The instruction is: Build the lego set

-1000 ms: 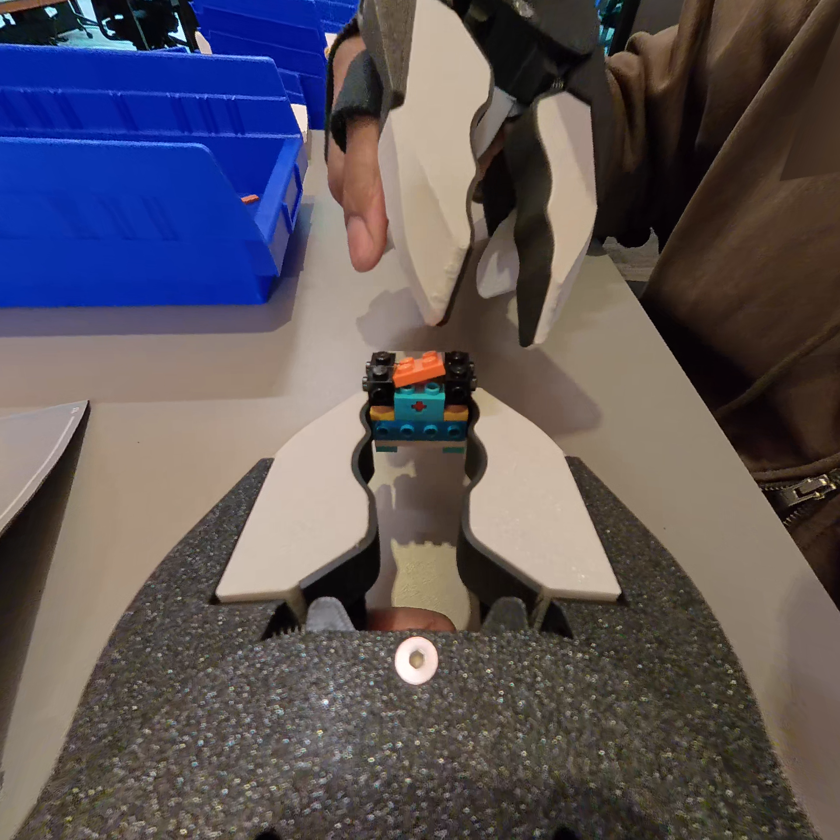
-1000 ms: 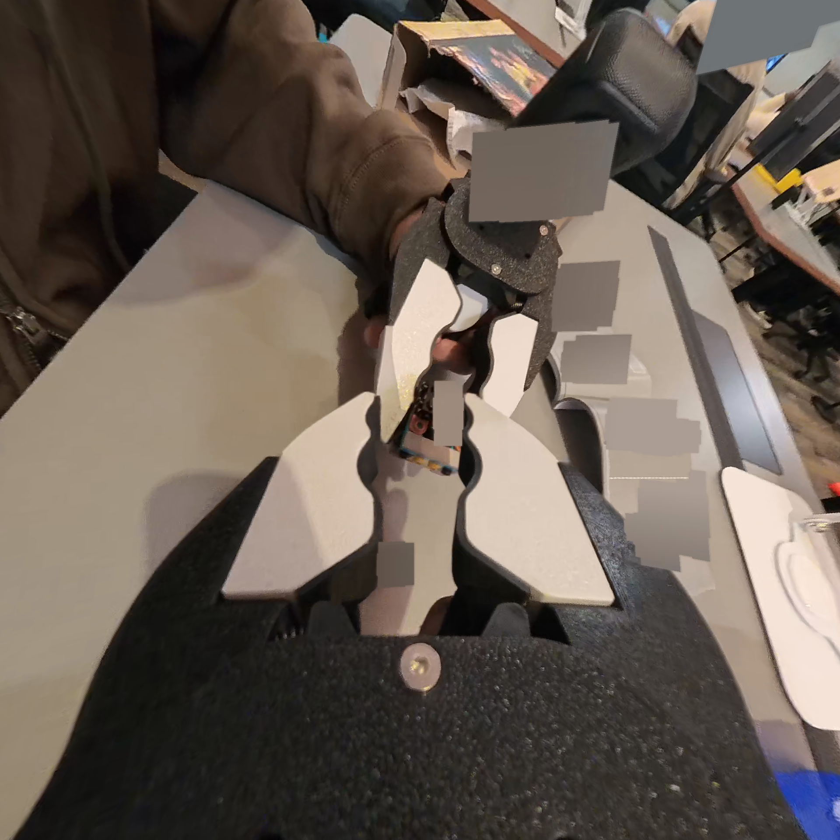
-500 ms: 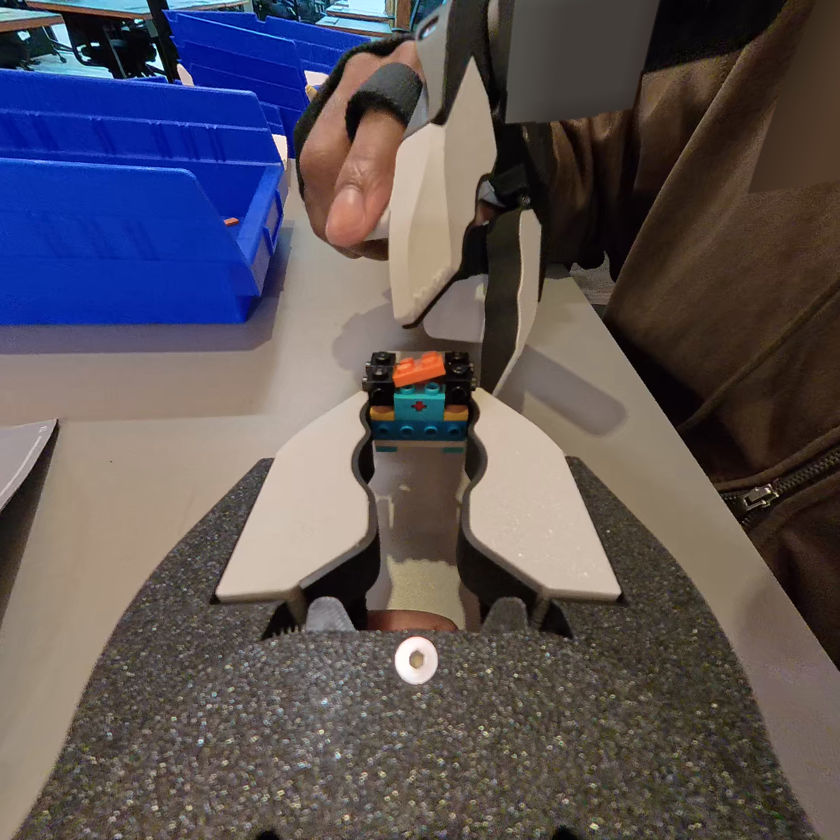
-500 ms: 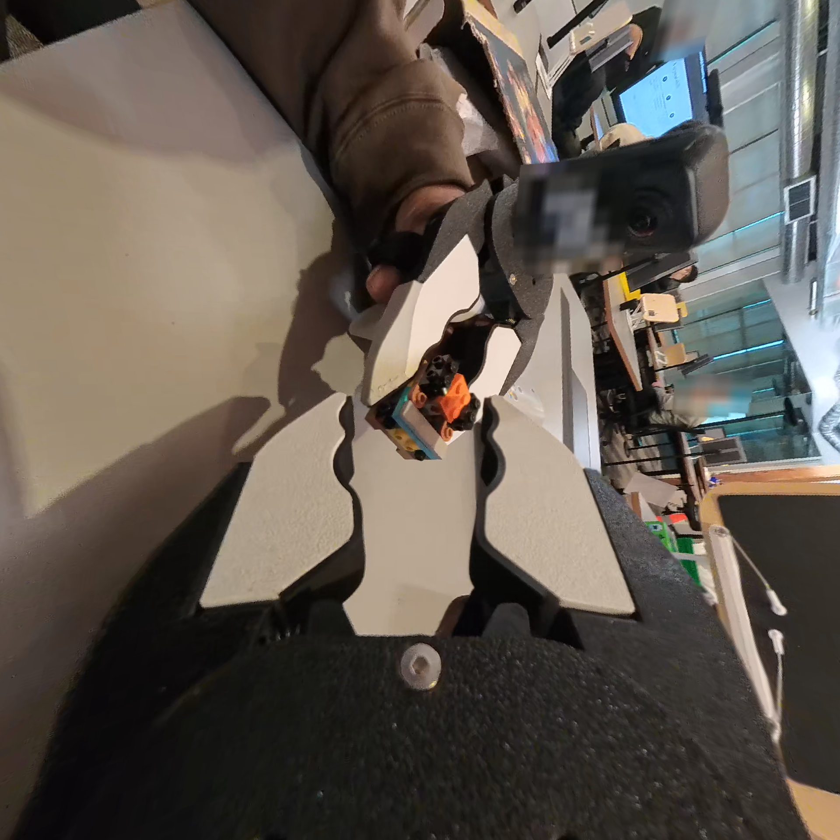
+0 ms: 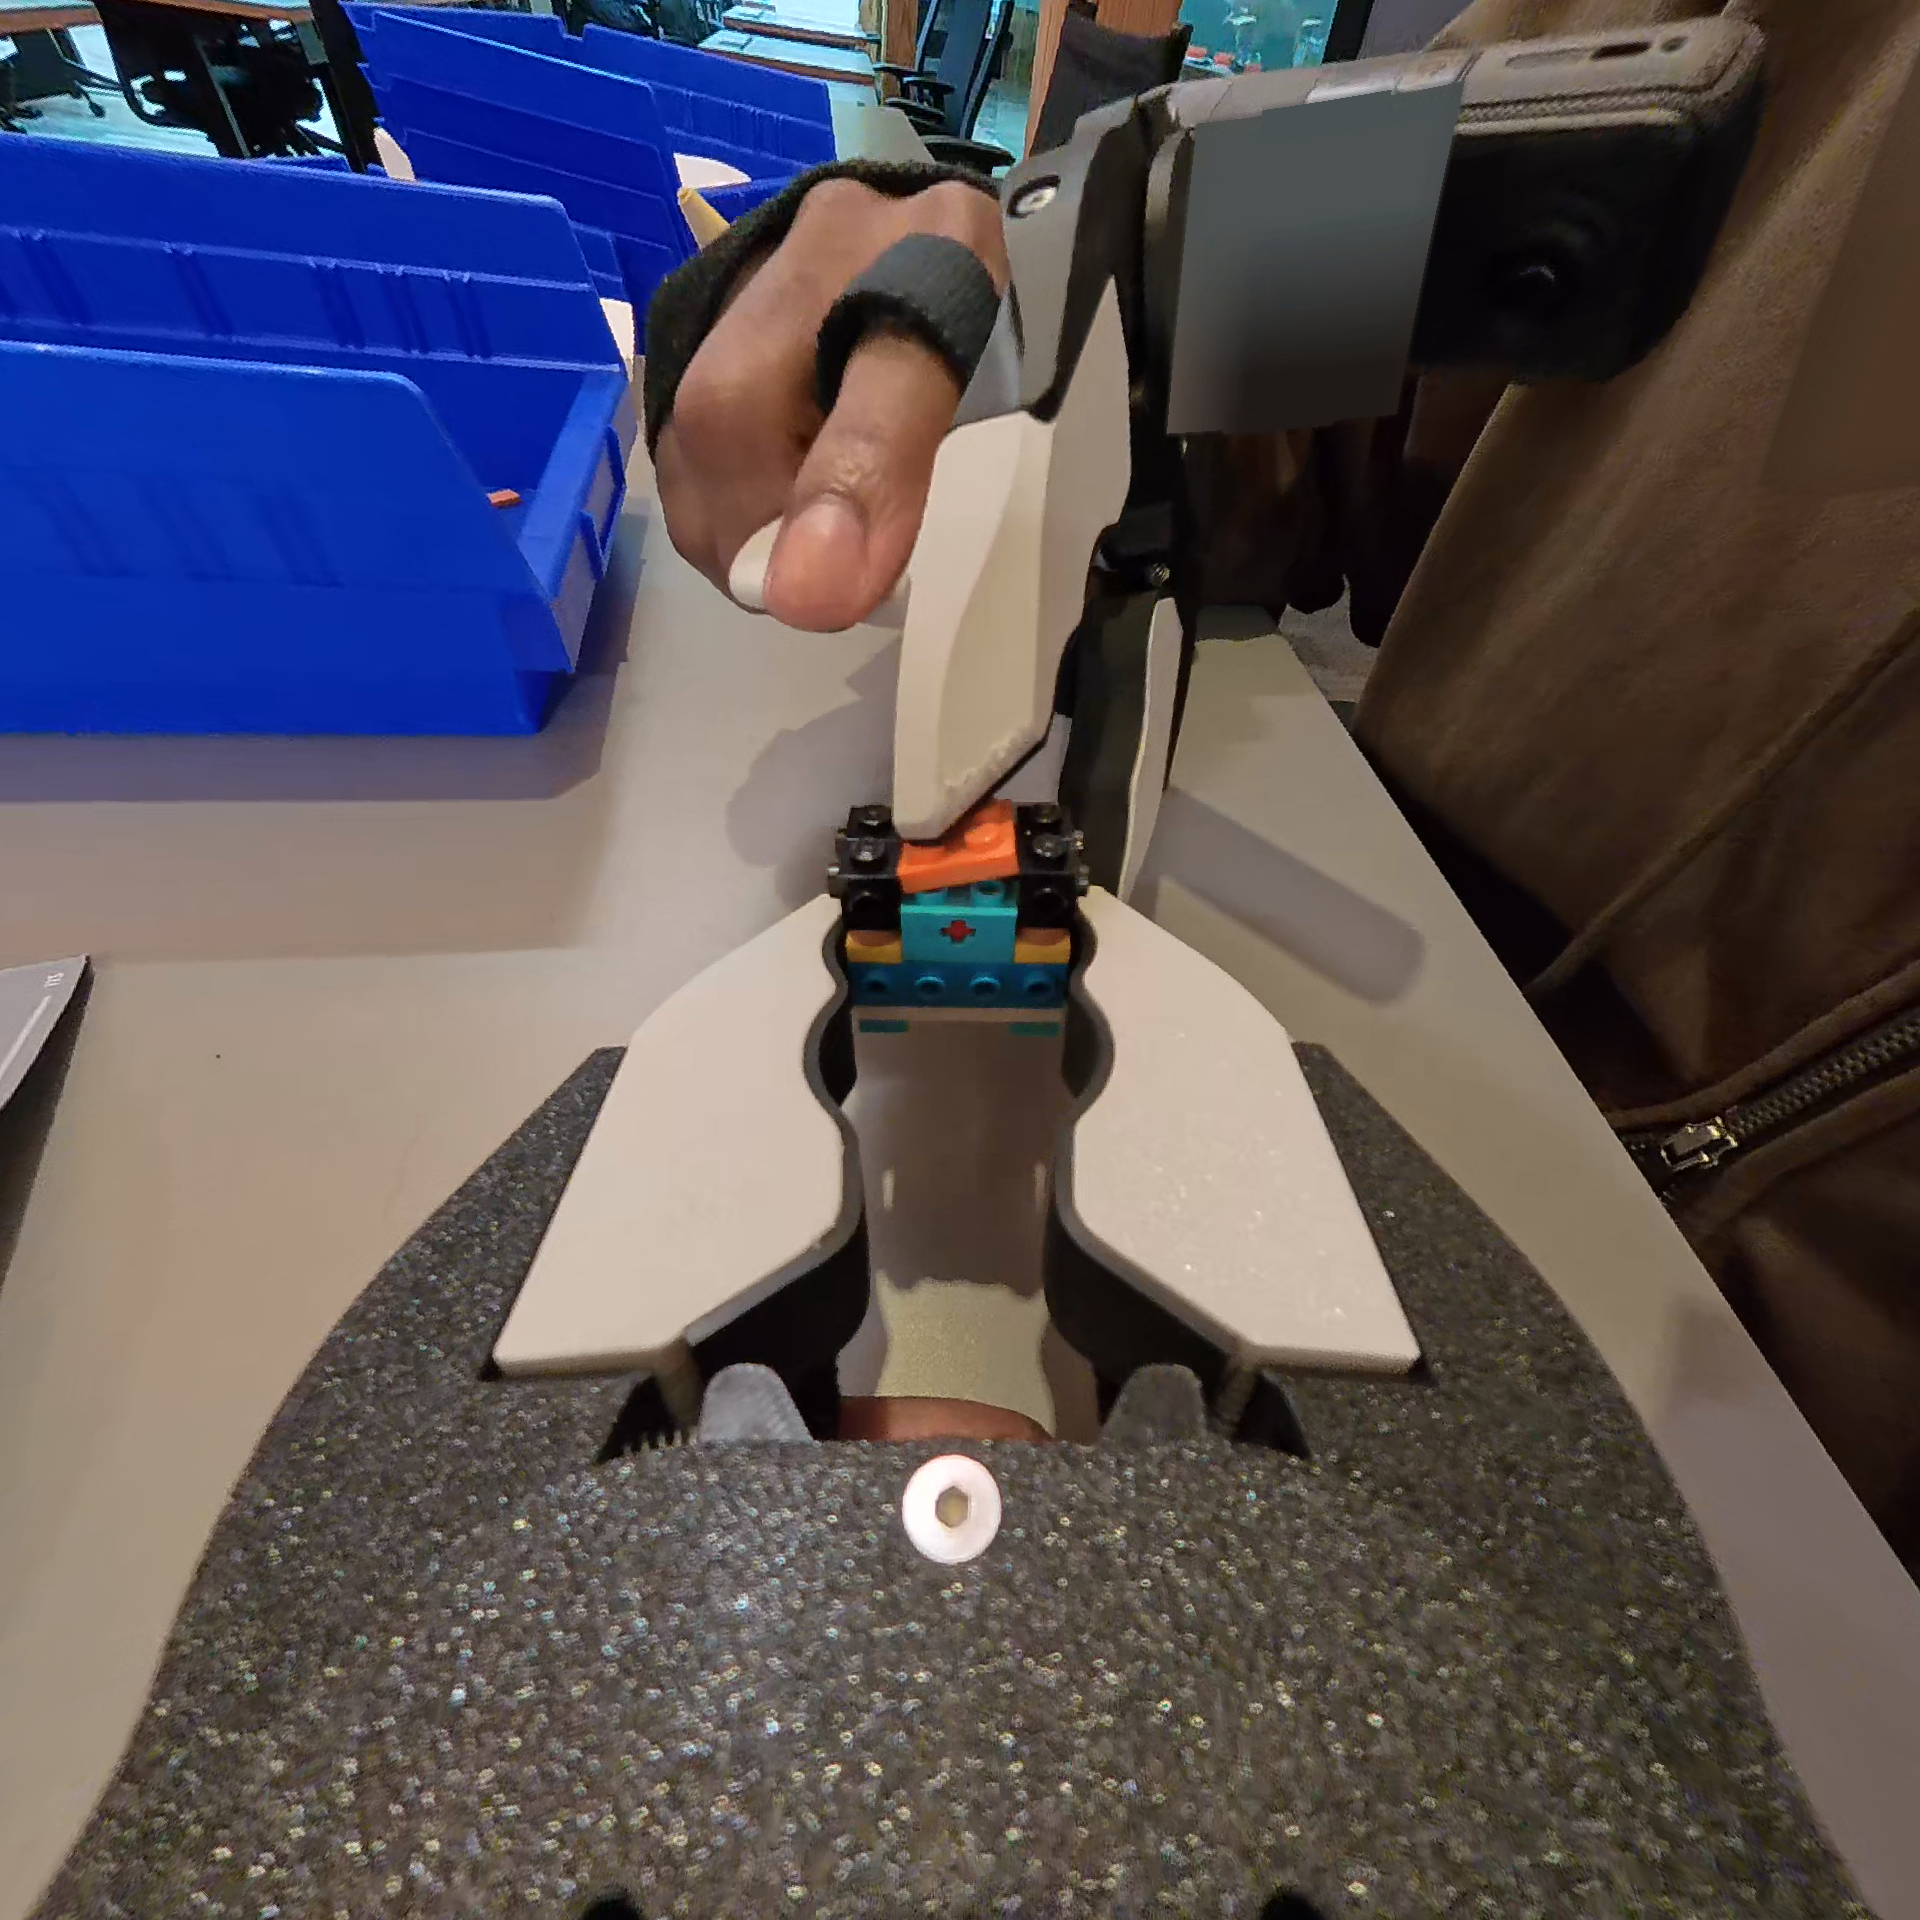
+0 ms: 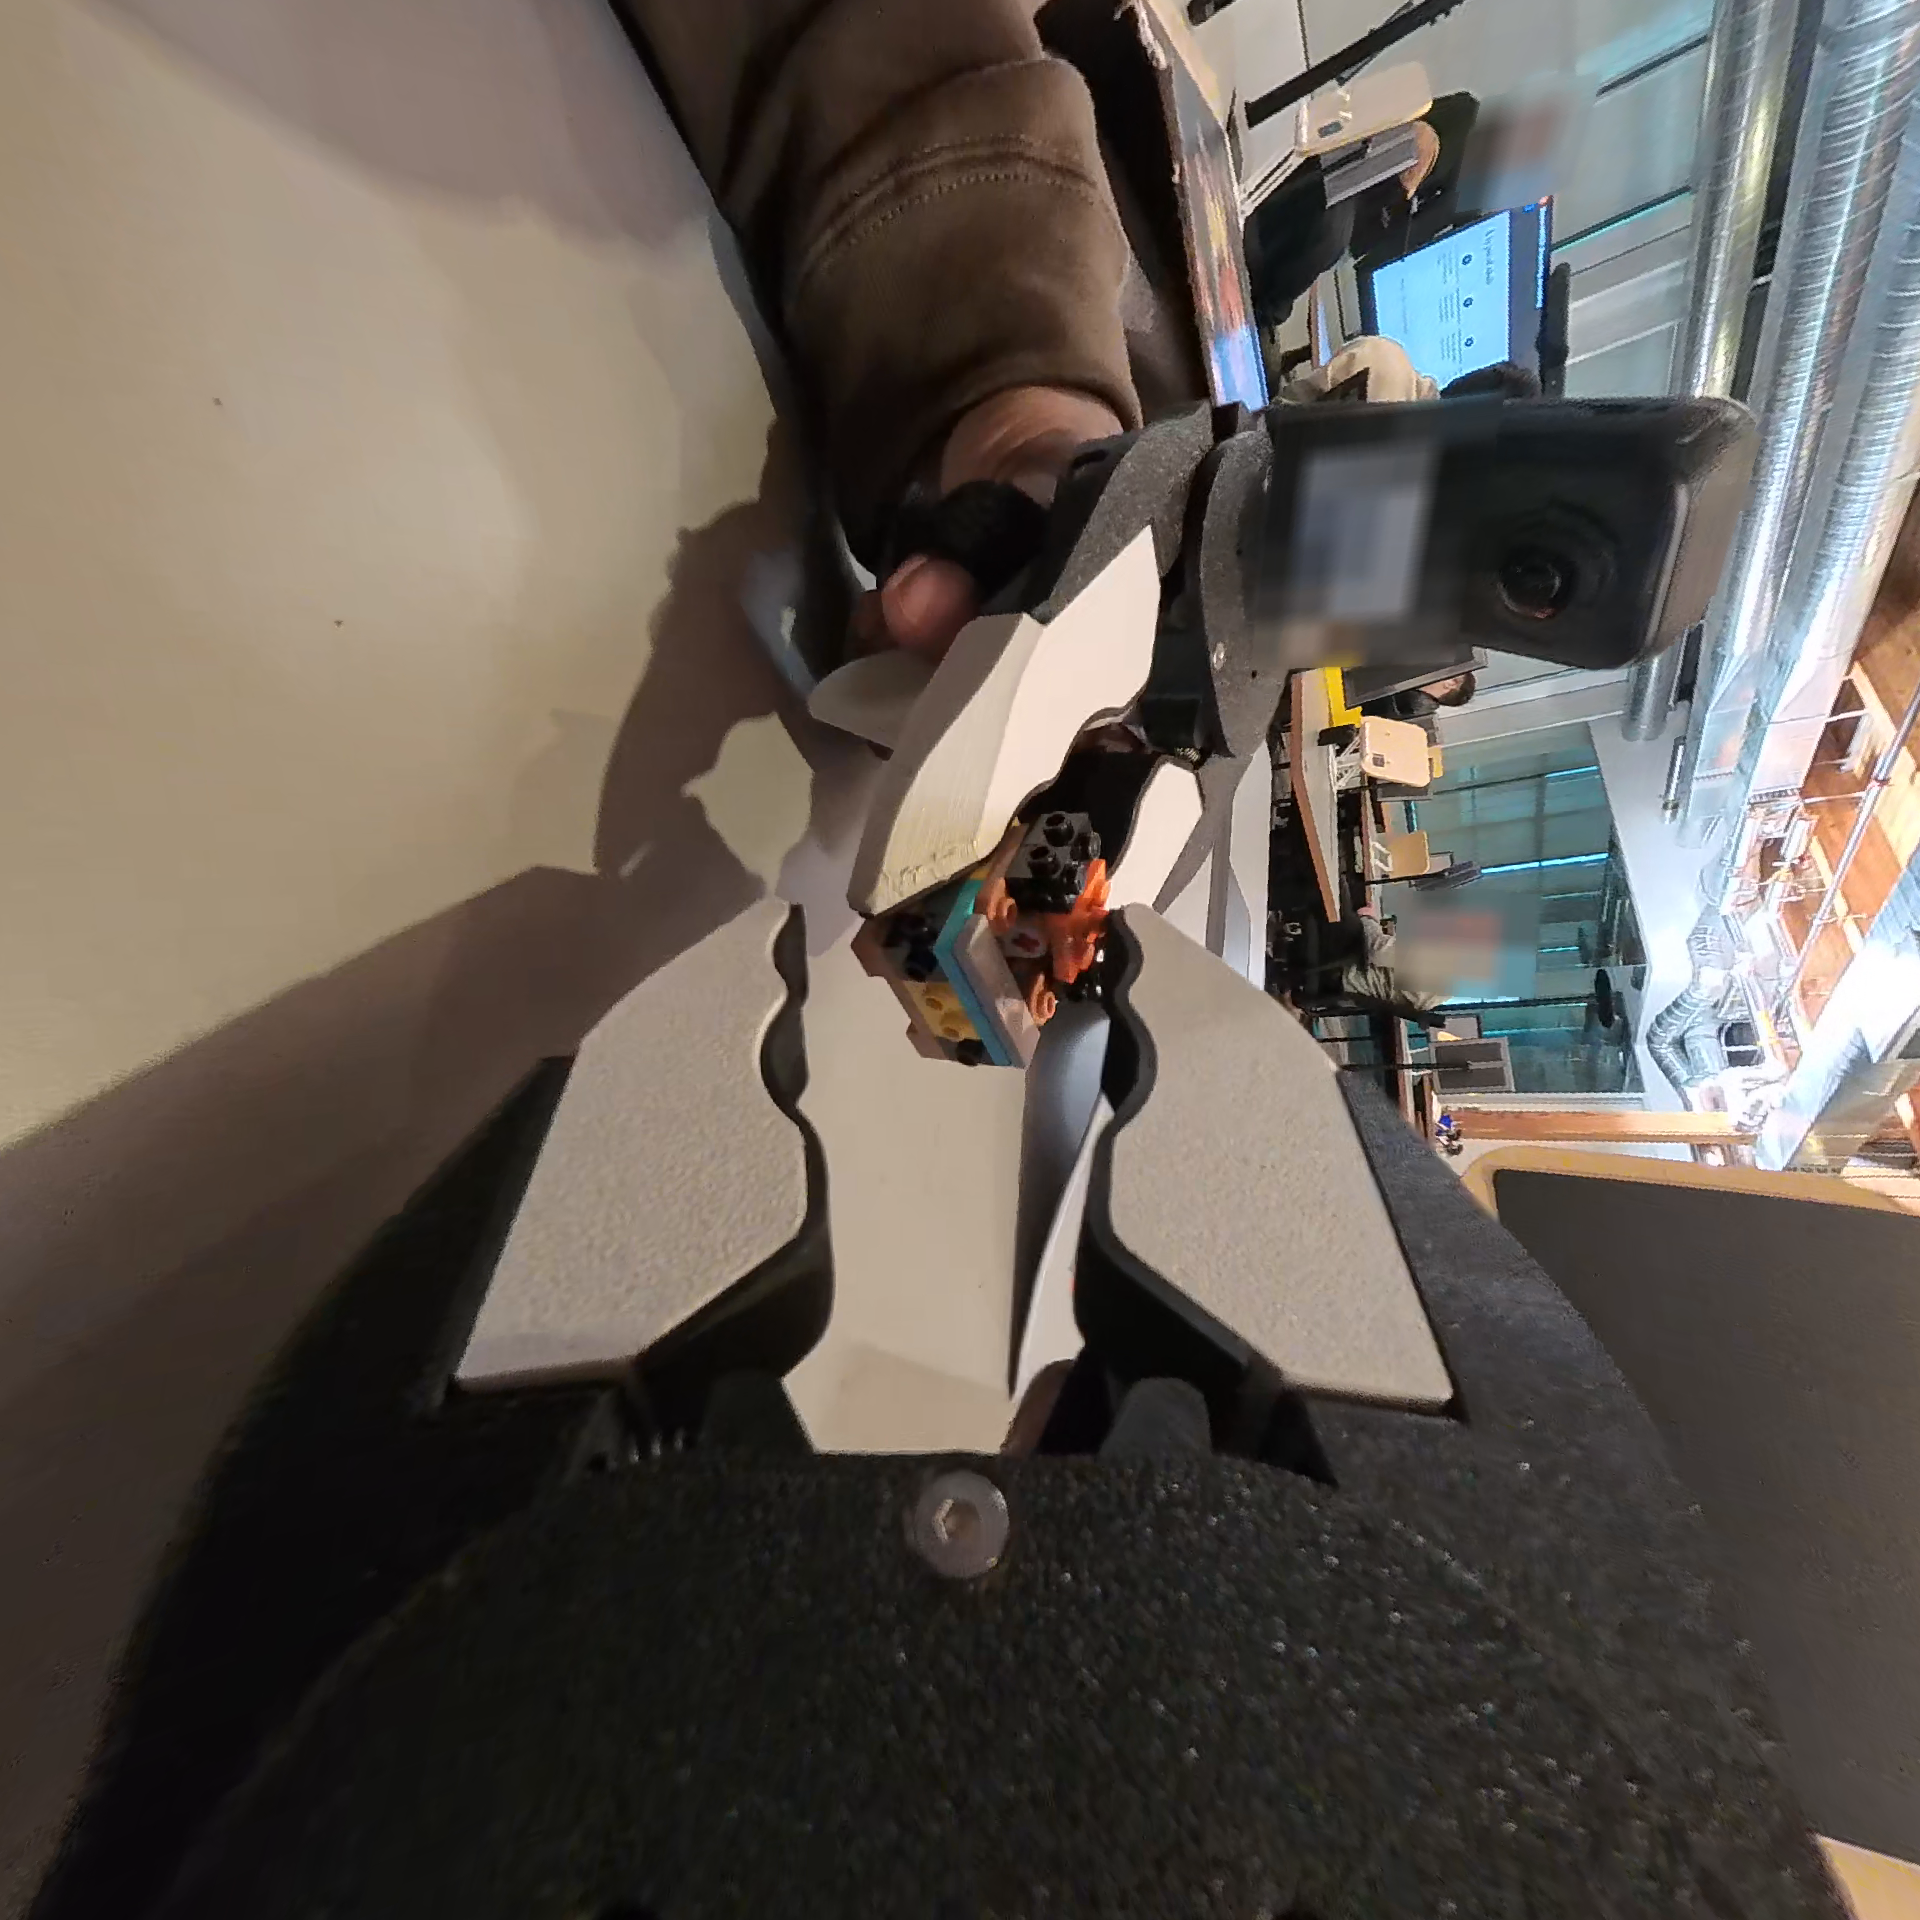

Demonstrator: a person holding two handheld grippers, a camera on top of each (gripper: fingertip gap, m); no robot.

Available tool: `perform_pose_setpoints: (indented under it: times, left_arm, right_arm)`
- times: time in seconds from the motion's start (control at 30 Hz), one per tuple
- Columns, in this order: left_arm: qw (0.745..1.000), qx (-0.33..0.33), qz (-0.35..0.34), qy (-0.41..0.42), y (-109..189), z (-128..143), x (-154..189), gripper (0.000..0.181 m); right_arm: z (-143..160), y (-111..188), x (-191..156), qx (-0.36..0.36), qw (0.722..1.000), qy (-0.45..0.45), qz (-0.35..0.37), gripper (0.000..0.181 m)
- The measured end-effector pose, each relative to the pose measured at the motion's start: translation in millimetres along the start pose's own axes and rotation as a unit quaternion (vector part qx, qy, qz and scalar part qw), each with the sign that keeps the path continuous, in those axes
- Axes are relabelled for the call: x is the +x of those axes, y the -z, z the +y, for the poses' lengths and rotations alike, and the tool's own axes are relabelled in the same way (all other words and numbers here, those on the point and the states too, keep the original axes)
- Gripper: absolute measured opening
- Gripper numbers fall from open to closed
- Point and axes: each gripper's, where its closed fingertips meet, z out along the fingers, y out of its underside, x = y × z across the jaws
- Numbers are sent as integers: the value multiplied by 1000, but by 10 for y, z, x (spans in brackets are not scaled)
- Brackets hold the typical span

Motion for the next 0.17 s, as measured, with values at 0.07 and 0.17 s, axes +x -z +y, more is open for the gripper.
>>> perform_pose_setpoints:
  times: [0.07, 0.17]
  left_arm:
    - [1000, -1, 1, 2, -1, 3, 3, 37]
    - [1000, -4, 4, 3, -6, 12, 15, 37]
  right_arm:
    - [4, -1, 0, -4, 1000, 10, 2, 54]
    - [7, -5, -4, -11, 999, 32, 5, 52]
